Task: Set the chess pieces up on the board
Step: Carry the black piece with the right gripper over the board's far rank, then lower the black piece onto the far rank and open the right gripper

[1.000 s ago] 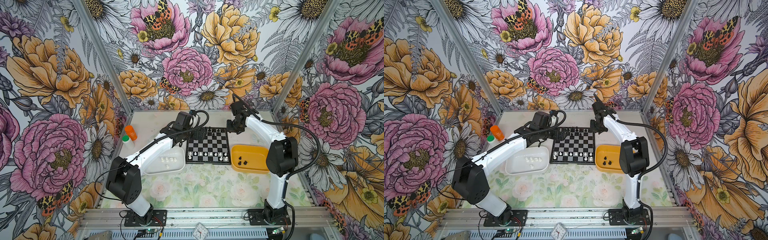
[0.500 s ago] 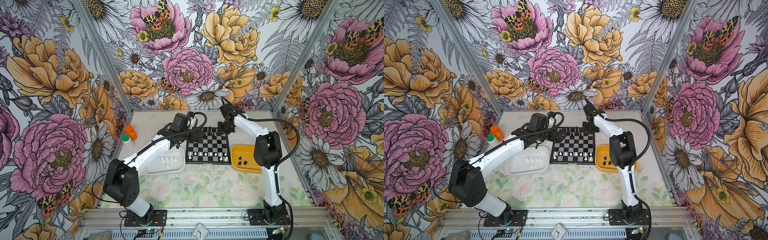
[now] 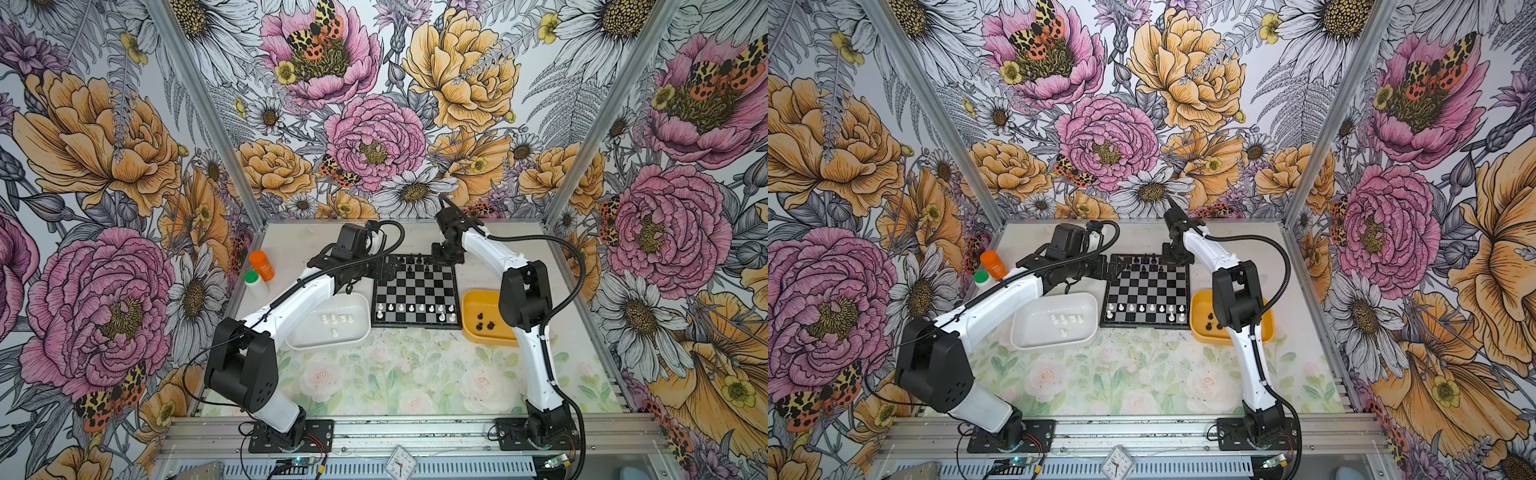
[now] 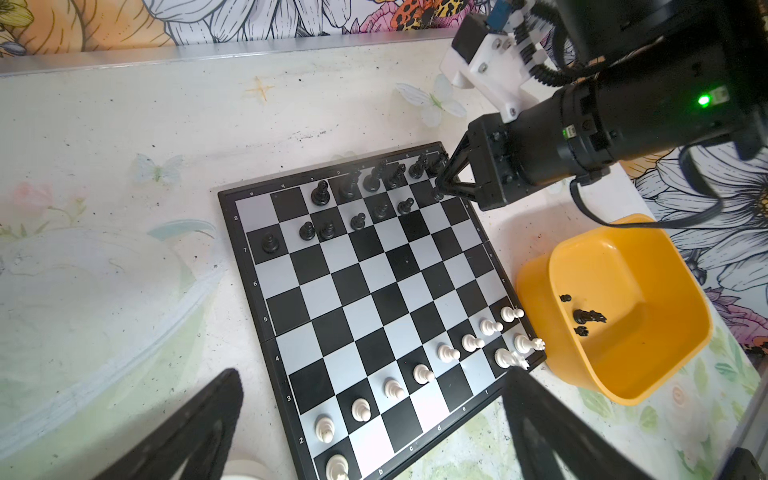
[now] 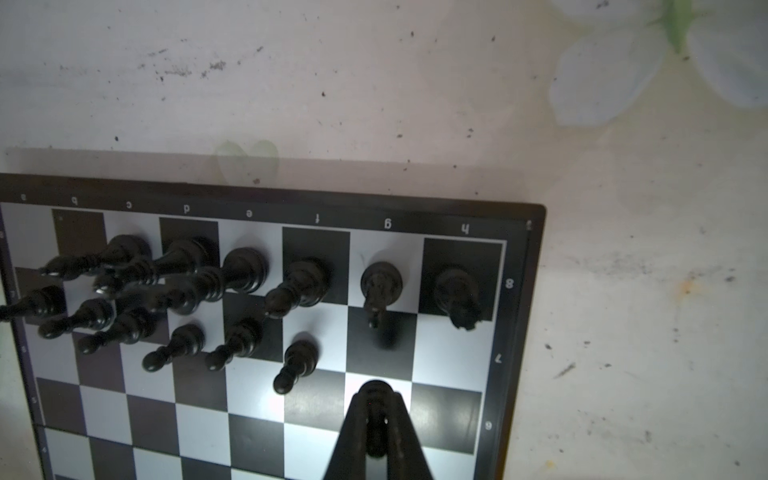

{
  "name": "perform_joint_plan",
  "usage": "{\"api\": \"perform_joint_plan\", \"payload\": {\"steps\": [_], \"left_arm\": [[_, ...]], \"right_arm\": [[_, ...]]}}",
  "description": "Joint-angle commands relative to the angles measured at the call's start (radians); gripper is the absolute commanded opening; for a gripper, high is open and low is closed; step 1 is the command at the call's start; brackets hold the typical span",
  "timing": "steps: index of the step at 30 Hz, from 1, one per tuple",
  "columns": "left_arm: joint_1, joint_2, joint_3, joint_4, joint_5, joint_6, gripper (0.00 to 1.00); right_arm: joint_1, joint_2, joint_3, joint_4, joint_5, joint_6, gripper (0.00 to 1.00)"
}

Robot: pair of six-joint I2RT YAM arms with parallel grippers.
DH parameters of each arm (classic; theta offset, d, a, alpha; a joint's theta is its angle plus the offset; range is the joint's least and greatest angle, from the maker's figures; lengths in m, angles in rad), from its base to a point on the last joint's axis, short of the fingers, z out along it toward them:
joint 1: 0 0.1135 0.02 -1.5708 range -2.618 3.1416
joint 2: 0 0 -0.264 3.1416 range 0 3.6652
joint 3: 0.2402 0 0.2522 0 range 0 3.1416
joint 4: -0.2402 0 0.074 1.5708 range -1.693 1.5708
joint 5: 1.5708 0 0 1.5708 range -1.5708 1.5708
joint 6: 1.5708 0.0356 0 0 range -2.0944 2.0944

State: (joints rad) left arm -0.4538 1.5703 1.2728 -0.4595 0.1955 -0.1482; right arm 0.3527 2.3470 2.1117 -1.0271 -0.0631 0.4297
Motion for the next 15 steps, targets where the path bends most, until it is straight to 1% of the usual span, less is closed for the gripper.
{"api": "perform_joint_plan", "payload": {"steps": [1, 15], "left_arm": [[0.010, -0.021, 0.001, -0.004, 0.025, 0.023, 0.99], [0.033, -0.032, -0.008, -0.005, 0.028, 0.029, 0.99]], "right_arm": [[0.011, 0.027, 0.034, -0.014, 0.000, 0.015, 0.10], [0.011, 0.075, 0.081, -0.031, 0.012, 0.014, 0.11]]}}
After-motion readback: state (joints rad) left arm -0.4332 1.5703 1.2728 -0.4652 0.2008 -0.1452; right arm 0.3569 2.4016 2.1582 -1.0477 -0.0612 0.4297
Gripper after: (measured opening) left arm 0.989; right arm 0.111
